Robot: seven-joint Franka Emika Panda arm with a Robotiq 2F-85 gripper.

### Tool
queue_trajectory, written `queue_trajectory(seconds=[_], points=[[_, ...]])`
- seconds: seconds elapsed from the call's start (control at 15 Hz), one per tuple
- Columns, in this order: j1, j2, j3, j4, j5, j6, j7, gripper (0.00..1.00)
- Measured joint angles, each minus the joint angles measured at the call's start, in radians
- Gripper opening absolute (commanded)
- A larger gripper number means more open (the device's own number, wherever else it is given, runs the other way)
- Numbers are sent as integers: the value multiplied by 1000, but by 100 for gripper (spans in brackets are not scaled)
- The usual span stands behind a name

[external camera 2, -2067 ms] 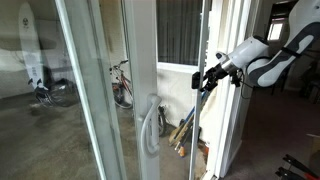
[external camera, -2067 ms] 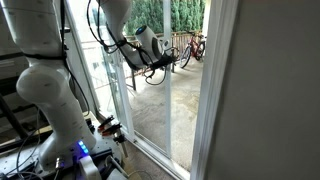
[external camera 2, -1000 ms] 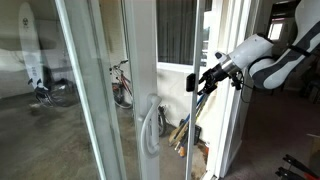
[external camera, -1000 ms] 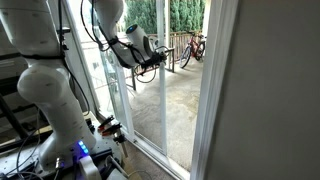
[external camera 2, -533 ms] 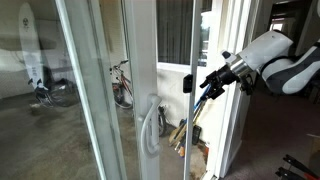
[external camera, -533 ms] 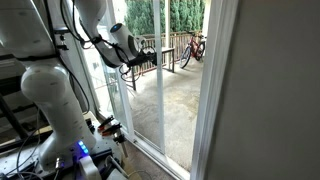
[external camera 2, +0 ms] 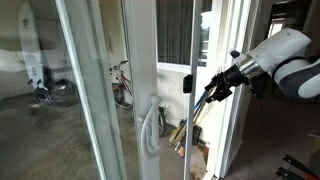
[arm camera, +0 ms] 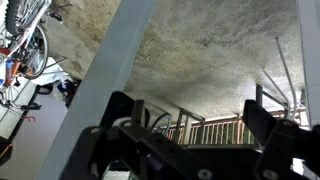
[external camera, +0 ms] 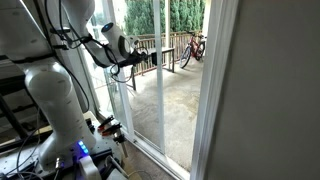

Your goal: Slide the door to the side to open it

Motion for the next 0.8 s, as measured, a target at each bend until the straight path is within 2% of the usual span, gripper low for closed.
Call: queue_trajectory(seconds=[0.4, 0.67, 0.8], points=[[-24, 3, -5, 8, 8, 0, 0, 100], [8, 3, -127, 65, 203, 2, -68, 100], [26, 4, -158, 120, 271, 2, -74, 100]])
